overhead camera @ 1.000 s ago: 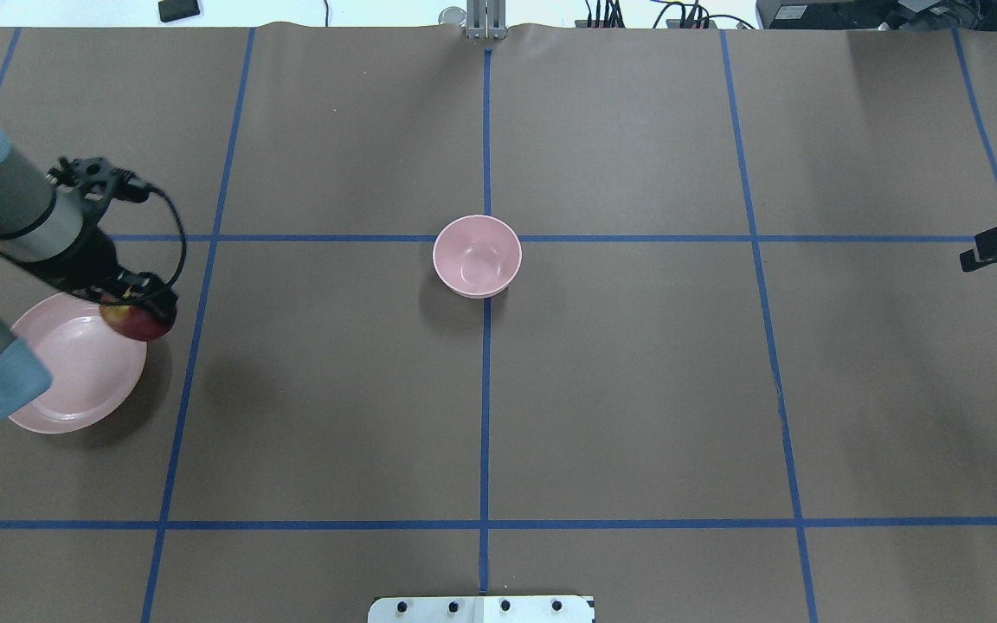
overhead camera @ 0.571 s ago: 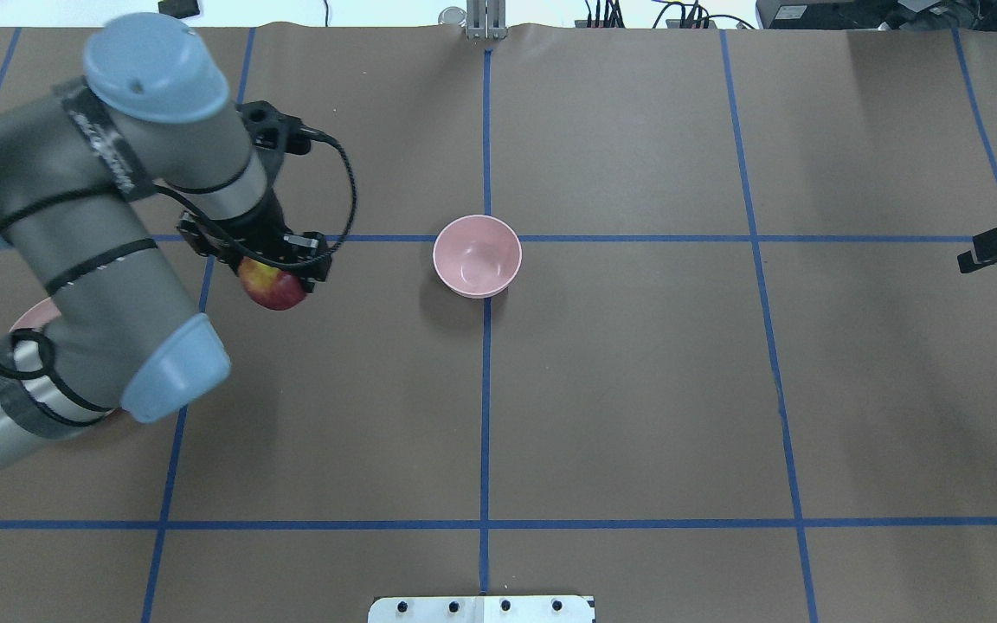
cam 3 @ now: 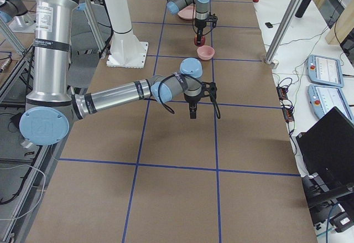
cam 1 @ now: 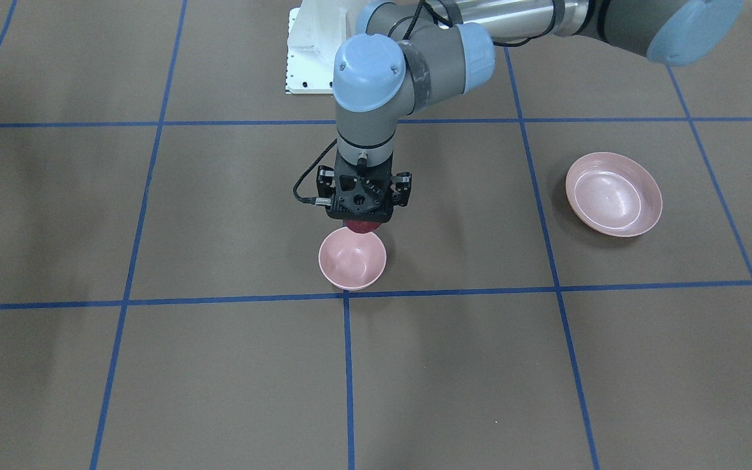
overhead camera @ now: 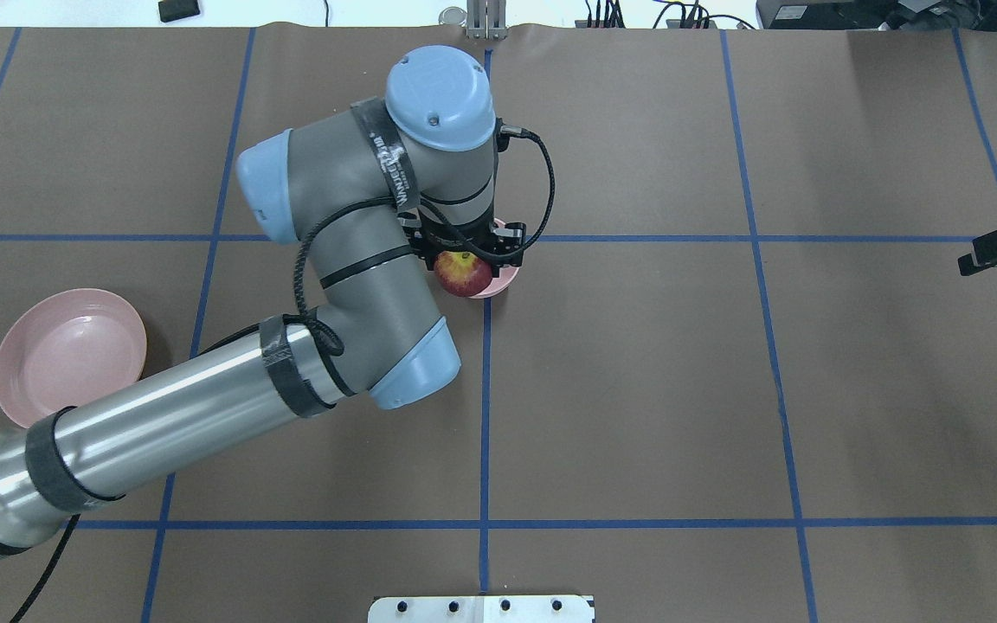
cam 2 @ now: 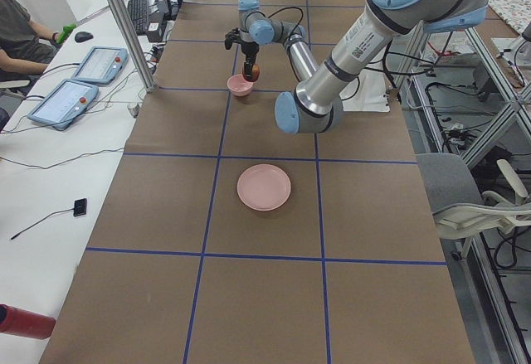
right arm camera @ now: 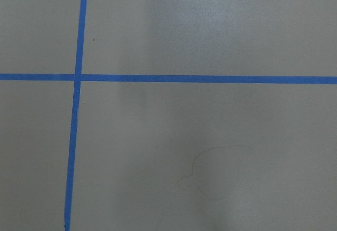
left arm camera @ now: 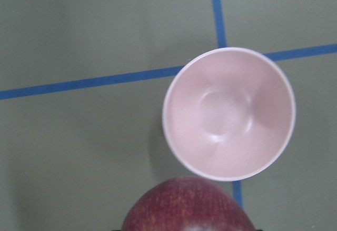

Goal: Move apple from plate to bowl
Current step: 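Lift the apple with the left gripper and carry it over the bowl, then lower the apple into the pink bowl and open the left gripper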

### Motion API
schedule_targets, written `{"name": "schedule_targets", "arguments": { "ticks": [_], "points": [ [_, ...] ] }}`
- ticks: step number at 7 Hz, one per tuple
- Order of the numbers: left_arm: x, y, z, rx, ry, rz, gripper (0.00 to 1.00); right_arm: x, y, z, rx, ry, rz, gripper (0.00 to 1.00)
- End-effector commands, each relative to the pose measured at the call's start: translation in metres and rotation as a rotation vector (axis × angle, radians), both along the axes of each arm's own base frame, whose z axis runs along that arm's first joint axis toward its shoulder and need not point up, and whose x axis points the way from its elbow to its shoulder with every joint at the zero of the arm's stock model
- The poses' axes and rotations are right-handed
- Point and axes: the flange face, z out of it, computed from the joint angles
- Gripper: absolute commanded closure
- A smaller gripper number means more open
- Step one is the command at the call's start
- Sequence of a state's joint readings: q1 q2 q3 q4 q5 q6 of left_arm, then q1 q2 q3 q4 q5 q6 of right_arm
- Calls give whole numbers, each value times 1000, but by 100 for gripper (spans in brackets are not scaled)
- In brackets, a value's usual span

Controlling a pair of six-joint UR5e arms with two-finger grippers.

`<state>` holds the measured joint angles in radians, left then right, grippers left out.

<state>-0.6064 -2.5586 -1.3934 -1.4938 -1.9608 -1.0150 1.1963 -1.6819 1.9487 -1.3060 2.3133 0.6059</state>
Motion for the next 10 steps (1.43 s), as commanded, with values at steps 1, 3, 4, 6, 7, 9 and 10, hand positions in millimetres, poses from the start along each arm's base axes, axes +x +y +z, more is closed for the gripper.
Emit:
{"name": "schedule_targets", "arguments": {
  "ticks": [1,3,4,6,7,9,10],
  "points": [
    [26,-24,-4,4,-8,-2,100,-1,0,1,-2,1,-3,0],
    [29,-26,3,-2,-20,0,100,-2,0,1,-3,1,-3,0],
    [29,-26,3,-7,-21,-4,100,-2,0,6,-9,3,-3,0],
    [32,-30,10,-5,-22,-8,100,-4,0,6,-9,3,-6,0],
    [29,-41,16,3,-26,-22,69,-4,-1,7,-12,4,-6,0],
    [33,-42,21,0,-19,-27,24,-5,-1,6,-9,3,-9,0],
    [38,-46,28,8,-5,-29,2,-5,-1,9,-15,5,-10,0]
  ]
}}
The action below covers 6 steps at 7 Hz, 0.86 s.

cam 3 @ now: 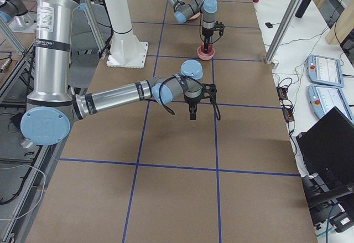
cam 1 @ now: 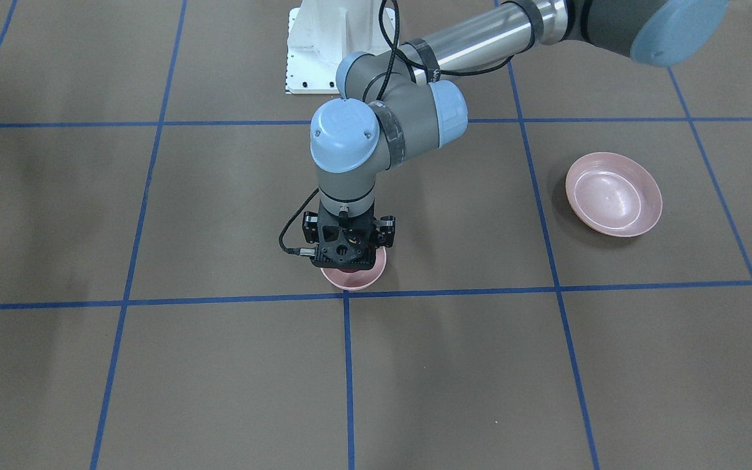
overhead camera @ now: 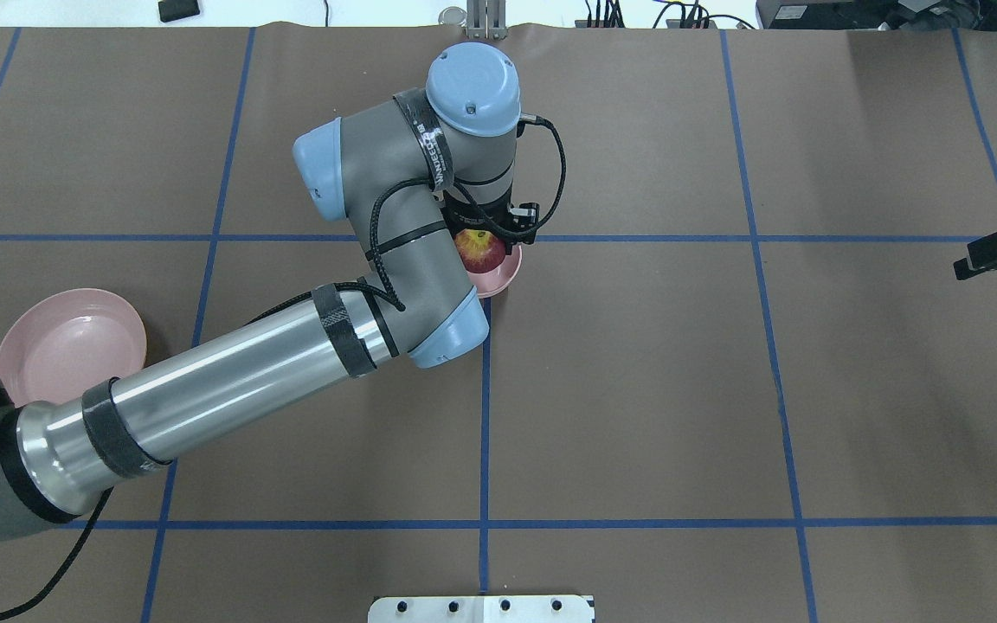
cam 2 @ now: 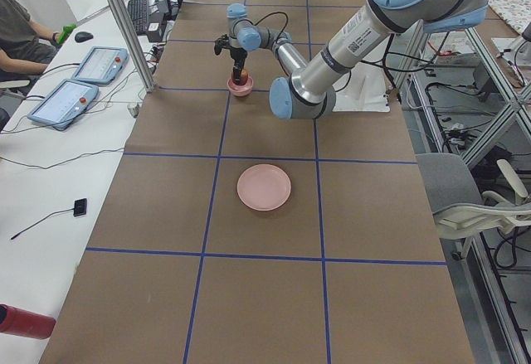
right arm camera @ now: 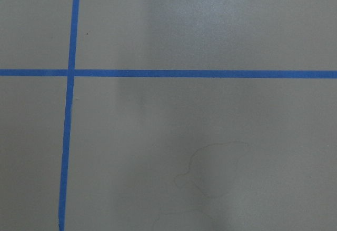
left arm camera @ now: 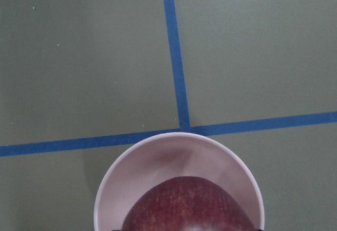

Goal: Move apple from plate to bowl
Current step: 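Lower the apple into the pink bowl and open the left gripper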

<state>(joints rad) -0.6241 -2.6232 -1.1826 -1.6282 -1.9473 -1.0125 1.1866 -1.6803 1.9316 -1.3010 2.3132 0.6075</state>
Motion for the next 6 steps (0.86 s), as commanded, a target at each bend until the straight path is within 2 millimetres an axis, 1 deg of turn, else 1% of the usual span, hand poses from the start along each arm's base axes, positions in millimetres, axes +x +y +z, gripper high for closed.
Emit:
{"name": "schedule_targets", "arguments": {
  "ticks": [1,2,3,4,5,6],
  "points": [
    [6,-5,9,-9,17,-21,2,-1,0,1,-2,1,-2,0],
    [5,-4,5,-21,29,-36,2,-3,0,2,-4,2,-5,0],
    [4,-3,5,-20,30,-33,2,-3,-1,3,-5,3,-5,0],
    [-1,0,6,-15,37,-33,2,-4,-1,4,-6,4,-6,0],
    [-20,12,8,3,64,-31,2,-4,-1,4,-6,4,-8,0],
    [-57,34,30,21,90,-32,3,-4,-1,6,-9,5,-8,0]
  ]
}}
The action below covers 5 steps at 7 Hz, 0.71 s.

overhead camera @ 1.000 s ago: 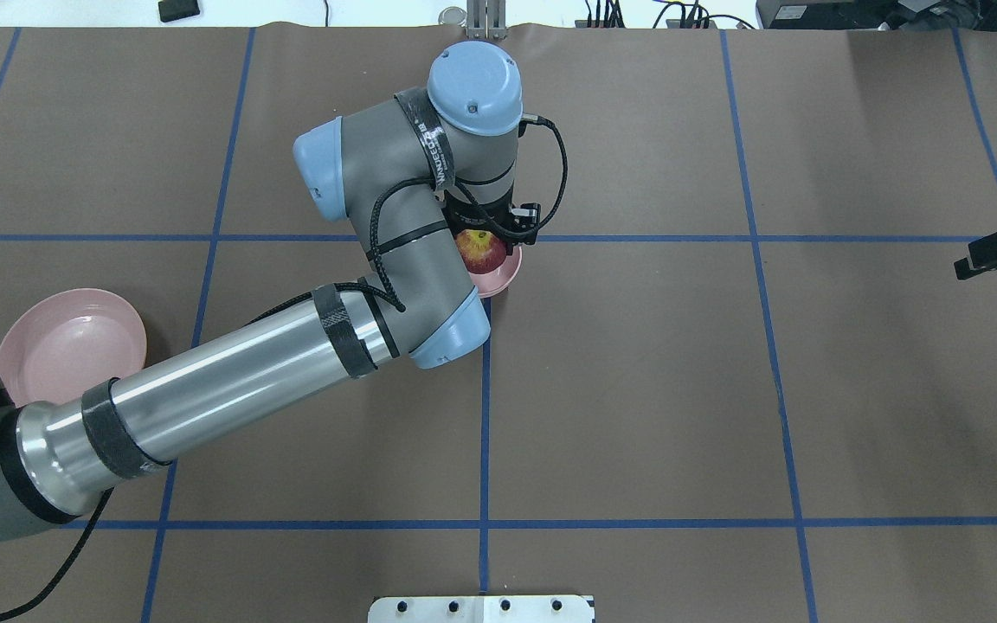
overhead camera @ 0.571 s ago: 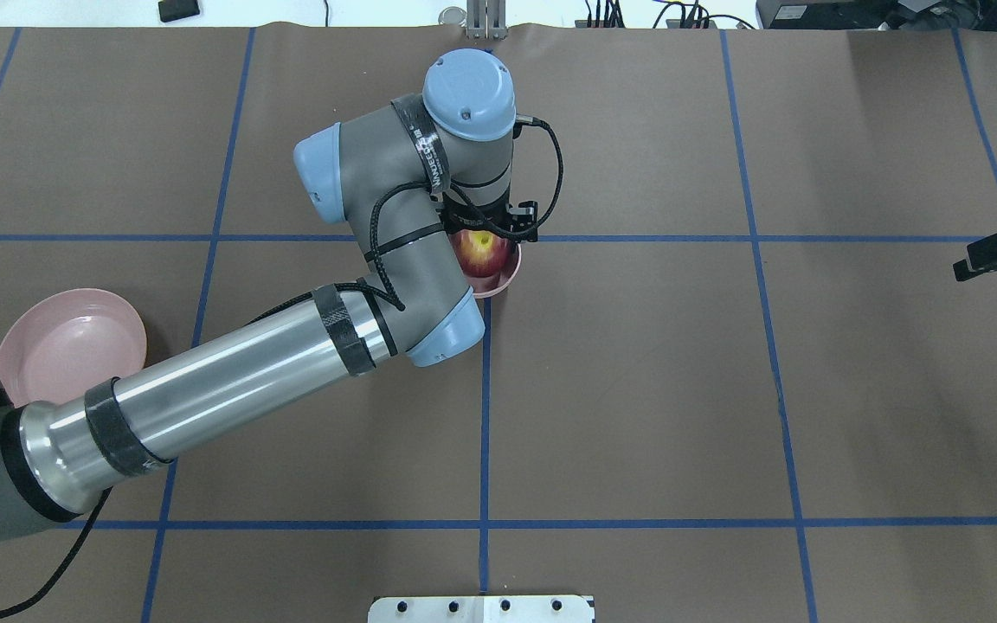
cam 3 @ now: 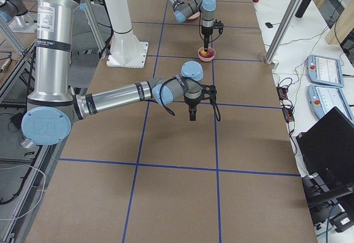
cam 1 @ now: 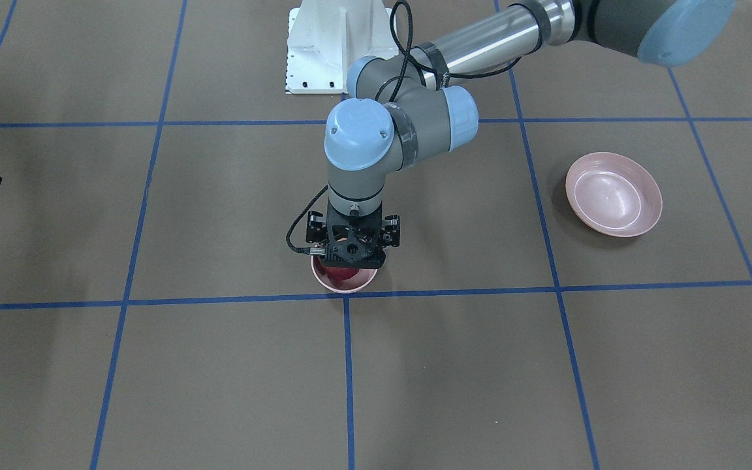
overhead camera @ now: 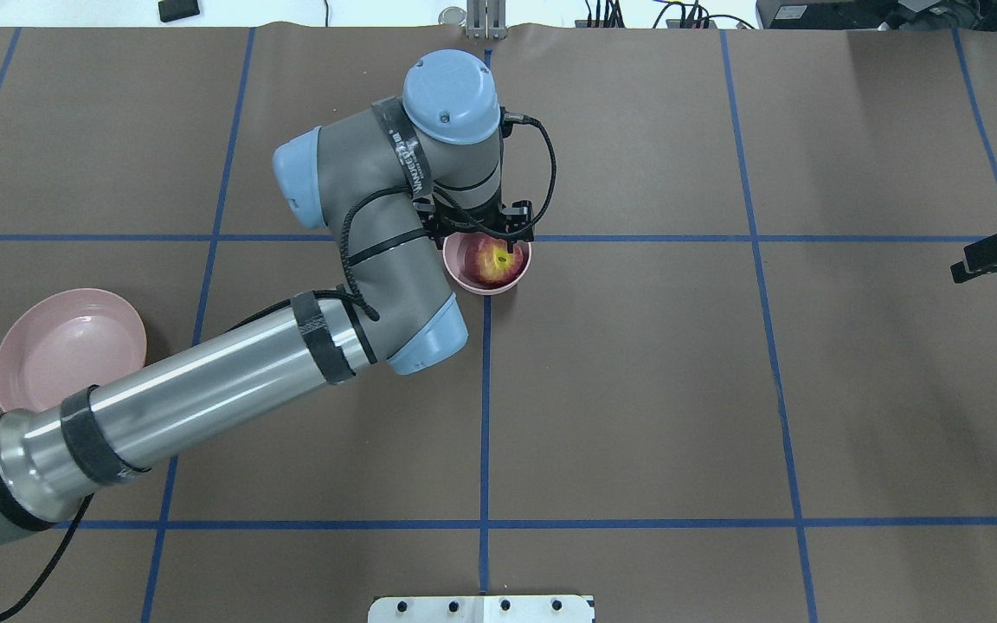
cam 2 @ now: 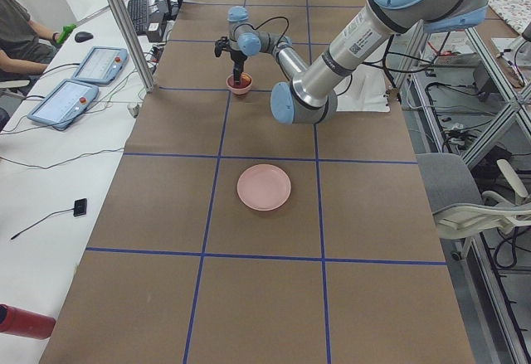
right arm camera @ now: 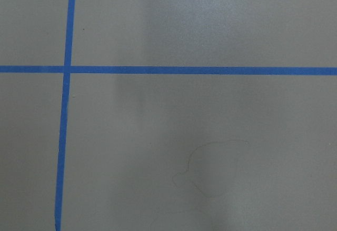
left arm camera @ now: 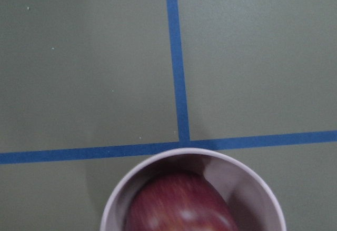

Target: Move apple from plate to bowl

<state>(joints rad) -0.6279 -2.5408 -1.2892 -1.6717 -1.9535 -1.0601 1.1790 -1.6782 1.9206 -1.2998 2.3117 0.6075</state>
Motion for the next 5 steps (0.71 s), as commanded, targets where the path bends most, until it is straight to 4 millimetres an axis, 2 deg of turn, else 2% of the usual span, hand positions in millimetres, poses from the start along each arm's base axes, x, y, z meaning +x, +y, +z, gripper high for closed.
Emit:
{"name": "schedule_targets", "arguments": {
  "ticks": [1,2,3,4,5],
  "points": [
    [-81,43,46,66,13,31,3,0,0,1,-2,1,1,0],
    [-147,60,64,171,-31,95,3,0,0,2,-2,2,1,0],
    [-217,73,100,261,-70,130,3,0,-1,1,1,2,0,0],
    [-294,67,134,305,-87,81,3,0,-1,1,1,2,0,0],
    [-341,69,185,291,-76,80,3,0,-1,2,1,3,-3,0]
  ]
}}
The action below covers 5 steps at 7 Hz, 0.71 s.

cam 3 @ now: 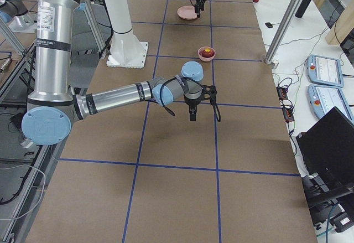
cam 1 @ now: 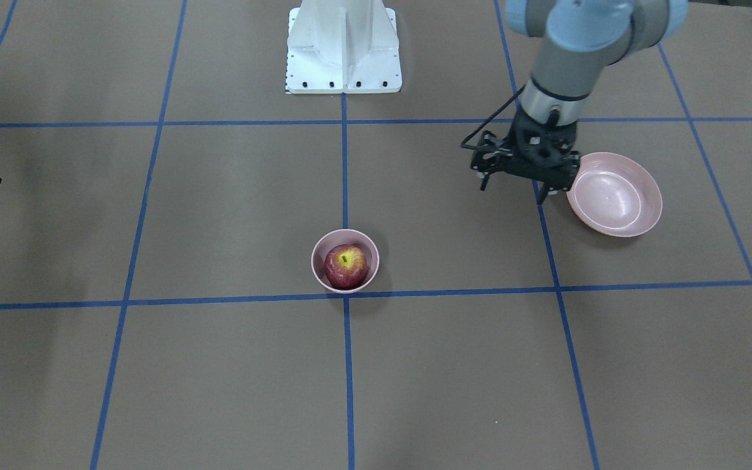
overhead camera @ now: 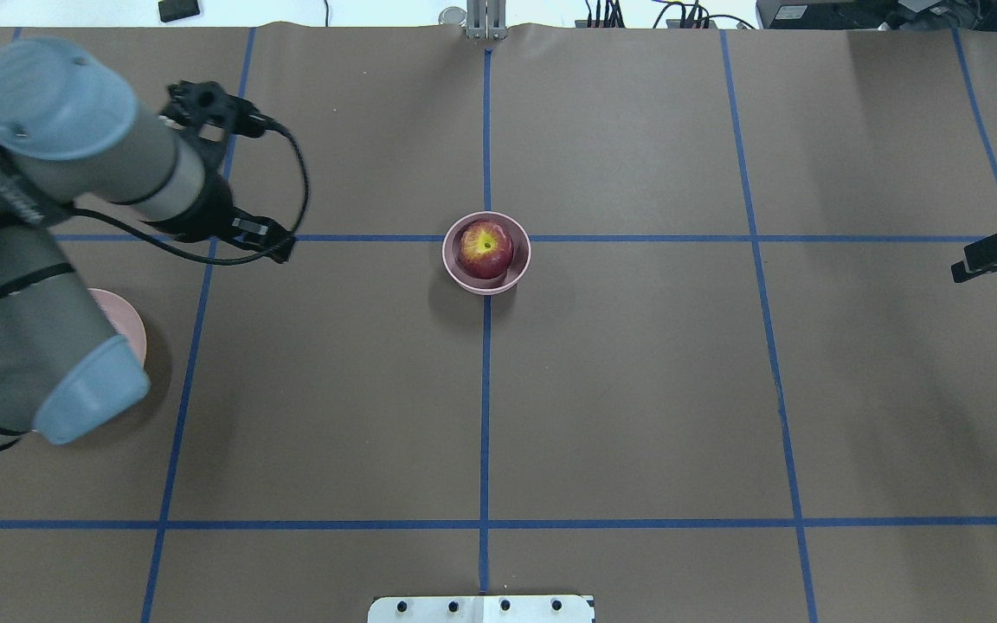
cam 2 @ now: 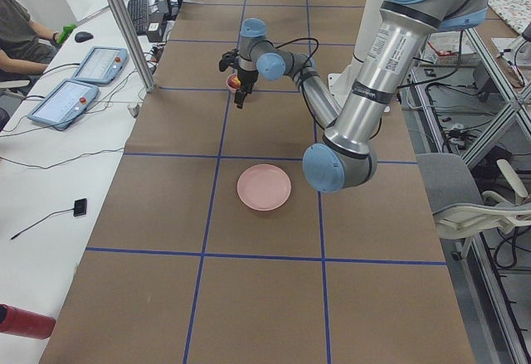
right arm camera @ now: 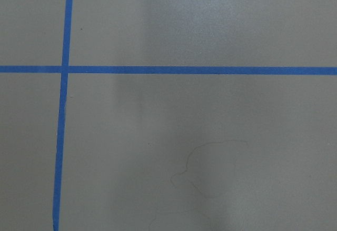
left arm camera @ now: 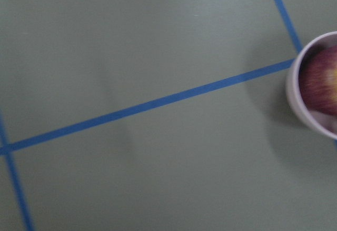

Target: Move apple from plate to bowl

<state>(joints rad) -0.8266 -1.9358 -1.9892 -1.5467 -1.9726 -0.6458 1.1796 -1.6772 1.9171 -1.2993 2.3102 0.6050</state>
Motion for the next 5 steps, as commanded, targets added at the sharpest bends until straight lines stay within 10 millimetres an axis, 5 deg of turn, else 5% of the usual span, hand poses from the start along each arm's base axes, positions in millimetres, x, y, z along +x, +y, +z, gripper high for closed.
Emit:
{"name": "schedule_targets", "arguments": {
  "ticks": [1,2,5],
  "points": [
    [-134,16,126,16,-9,-3,3,0,-1,1,7,7,-1,0],
    [-188,15,187,11,-22,-52,3,2,-2,6,10,25,7,0],
    [-214,18,264,-112,-32,-53,3,47,5,43,52,57,-22,0]
  ]
}}
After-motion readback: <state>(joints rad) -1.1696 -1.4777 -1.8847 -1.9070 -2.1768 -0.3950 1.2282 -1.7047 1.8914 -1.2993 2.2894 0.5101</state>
